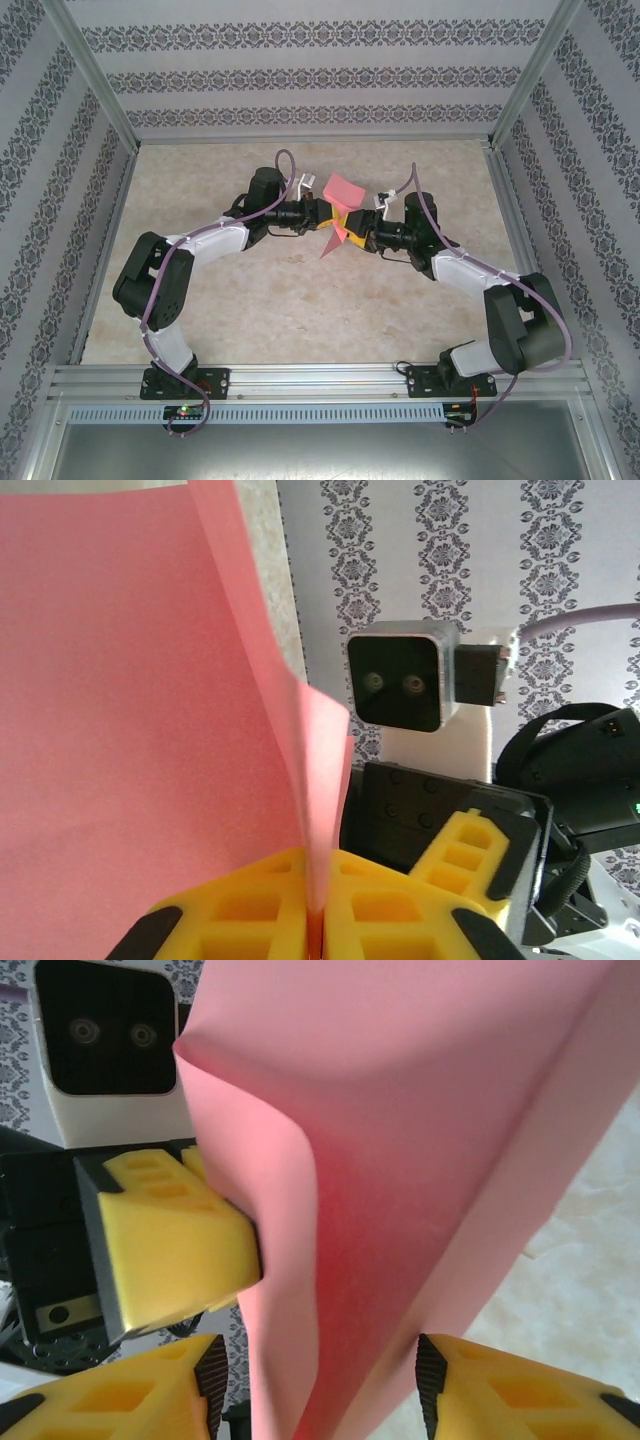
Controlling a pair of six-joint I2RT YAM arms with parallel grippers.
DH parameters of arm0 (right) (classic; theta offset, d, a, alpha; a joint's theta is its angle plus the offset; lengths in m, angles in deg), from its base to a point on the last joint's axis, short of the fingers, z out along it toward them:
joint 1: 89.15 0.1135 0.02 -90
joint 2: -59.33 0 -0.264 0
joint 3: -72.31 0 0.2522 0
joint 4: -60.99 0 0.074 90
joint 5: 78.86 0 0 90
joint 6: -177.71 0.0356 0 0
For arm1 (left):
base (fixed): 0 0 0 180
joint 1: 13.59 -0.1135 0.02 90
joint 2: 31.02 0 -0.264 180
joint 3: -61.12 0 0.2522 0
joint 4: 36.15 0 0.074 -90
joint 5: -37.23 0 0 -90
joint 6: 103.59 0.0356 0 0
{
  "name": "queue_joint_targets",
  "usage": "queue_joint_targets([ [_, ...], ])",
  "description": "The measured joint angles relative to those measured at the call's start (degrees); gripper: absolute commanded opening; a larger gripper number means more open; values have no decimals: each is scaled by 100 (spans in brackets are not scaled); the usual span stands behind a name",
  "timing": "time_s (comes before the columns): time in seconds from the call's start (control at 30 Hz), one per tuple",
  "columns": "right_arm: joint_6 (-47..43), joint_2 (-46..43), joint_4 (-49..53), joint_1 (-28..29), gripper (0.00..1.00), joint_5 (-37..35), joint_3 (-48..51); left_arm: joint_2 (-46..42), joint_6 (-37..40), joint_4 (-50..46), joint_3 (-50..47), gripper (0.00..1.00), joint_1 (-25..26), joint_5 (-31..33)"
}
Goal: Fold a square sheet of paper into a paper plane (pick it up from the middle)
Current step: Pick up the triangle from the center of the table.
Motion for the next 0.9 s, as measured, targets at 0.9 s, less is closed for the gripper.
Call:
queue_joint_targets([
  [0.9, 278, -7, 81, 24, 15, 9, 4, 7, 179, -199, 59, 35, 0, 2],
])
